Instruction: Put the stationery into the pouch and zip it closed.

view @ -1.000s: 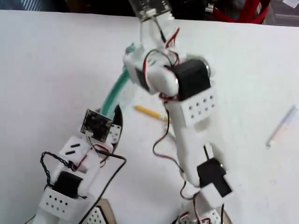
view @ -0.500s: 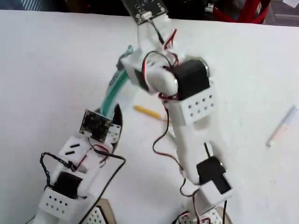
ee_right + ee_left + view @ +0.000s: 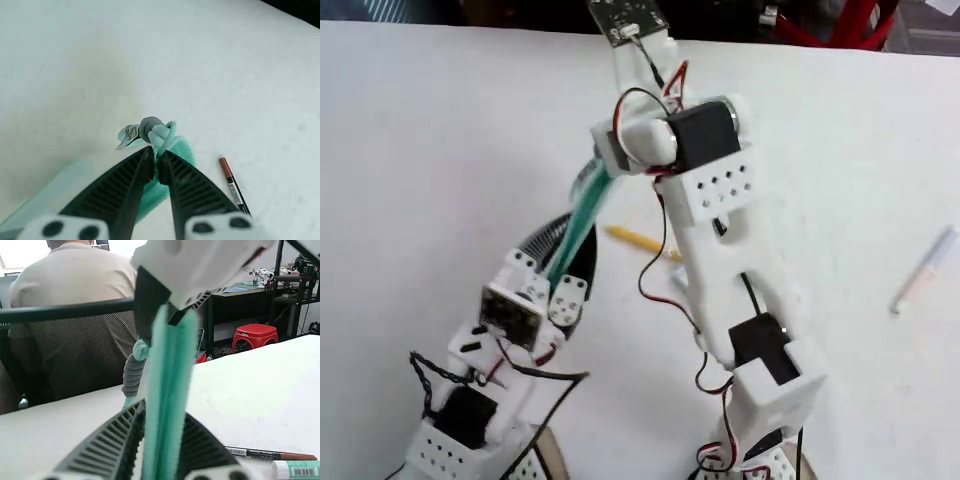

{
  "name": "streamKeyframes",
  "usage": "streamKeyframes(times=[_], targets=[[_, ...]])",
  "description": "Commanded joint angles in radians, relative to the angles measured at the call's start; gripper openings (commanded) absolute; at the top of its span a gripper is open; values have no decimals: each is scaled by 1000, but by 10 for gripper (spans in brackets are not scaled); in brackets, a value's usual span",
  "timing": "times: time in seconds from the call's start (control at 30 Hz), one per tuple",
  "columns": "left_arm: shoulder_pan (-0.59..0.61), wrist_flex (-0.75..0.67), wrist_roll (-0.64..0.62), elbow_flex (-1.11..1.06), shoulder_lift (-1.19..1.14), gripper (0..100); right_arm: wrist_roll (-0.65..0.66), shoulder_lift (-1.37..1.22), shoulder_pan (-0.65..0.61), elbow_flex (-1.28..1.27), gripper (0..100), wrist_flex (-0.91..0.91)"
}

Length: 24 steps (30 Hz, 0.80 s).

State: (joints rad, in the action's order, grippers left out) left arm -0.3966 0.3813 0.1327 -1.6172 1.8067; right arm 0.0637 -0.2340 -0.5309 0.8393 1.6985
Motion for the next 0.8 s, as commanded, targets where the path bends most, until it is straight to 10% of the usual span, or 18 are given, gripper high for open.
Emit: streamKeyframes(times=[0.0, 0.77], targets=[[-42, -43, 37, -15, 7, 21, -17, 8, -2, 8, 19, 13], [61, -8, 44, -20, 7, 23, 80, 334, -185, 6, 19, 13]])
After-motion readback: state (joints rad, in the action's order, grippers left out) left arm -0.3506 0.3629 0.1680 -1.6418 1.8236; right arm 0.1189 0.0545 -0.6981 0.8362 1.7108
